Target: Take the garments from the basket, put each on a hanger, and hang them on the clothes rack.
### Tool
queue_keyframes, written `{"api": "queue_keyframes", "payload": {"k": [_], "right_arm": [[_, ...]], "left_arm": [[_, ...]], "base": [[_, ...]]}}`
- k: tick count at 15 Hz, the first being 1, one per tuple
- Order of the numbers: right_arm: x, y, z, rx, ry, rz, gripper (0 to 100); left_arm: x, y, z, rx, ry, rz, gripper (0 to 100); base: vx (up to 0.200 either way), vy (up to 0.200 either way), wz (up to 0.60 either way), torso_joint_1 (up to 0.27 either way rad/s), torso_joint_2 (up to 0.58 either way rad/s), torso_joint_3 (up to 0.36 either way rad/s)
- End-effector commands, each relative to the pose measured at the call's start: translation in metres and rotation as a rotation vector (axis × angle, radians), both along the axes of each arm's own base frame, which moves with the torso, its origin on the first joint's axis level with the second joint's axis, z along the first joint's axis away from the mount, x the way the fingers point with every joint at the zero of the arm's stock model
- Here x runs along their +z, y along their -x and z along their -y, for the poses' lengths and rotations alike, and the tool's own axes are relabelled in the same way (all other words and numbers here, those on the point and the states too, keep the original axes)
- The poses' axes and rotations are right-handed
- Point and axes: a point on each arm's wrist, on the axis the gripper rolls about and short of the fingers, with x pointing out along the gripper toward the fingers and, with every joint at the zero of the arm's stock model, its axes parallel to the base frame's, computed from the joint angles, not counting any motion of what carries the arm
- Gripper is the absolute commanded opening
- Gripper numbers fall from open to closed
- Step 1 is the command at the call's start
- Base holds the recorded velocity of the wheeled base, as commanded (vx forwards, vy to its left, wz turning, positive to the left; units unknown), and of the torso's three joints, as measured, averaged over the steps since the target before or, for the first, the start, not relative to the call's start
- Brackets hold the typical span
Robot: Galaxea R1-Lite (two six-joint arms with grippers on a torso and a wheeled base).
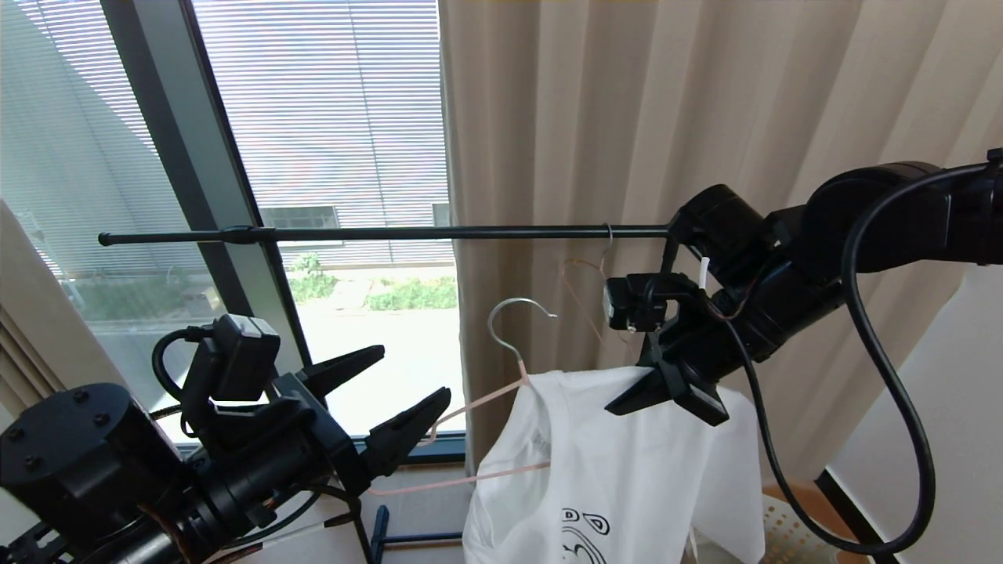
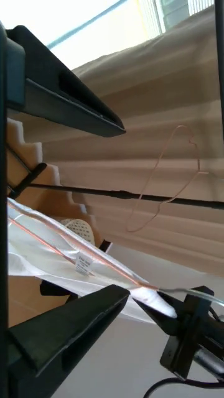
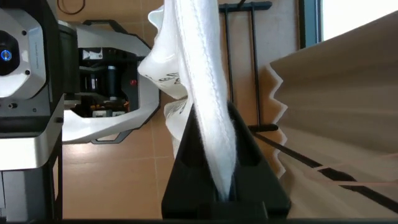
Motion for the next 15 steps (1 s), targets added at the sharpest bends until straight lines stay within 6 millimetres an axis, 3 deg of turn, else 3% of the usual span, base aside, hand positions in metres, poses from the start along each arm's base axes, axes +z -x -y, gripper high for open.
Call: {"api": "queue_keyframes", "payload": {"k": [1, 6, 10, 12, 15], "right_arm": [[0.011, 0.002, 0.006, -0.063, -0.028, 0.012, 0], [0.004, 0.010, 0.024, -0.147, -0.060, 0.016, 0], [-0.006, 0.016, 0.034, -0.251, -0.154, 0.004, 0], [-0.012, 0.024, 0.040, -0.261, -0.179, 0.054, 0], [-0.004, 0.030, 0.042, -0.261, -0.204, 0.090, 0]], "left_arm": [[0.004, 0.002, -0.002, 0.005, -0.006, -0.015, 100], [-0.014, 0.004, 0.004, 0.078, -0.129, -0.199, 100], [-0.031, 0.006, 0.023, 0.112, -0.254, -0.317, 100], [-0.051, 0.001, 0.036, 0.123, -0.317, -0.373, 100], [-0.062, -0.003, 0.049, 0.115, -0.316, -0.420, 100]], "base": [[0.000, 0.000, 0.00, 0.000, 0.00, 0.000], [0.000, 0.000, 0.00, 0.000, 0.00, 0.000], [0.000, 0.000, 0.00, 0.000, 0.00, 0.000], [0.000, 0.000, 0.00, 0.000, 0.00, 0.000], [0.000, 0.000, 0.00, 0.000, 0.00, 0.000]]}}
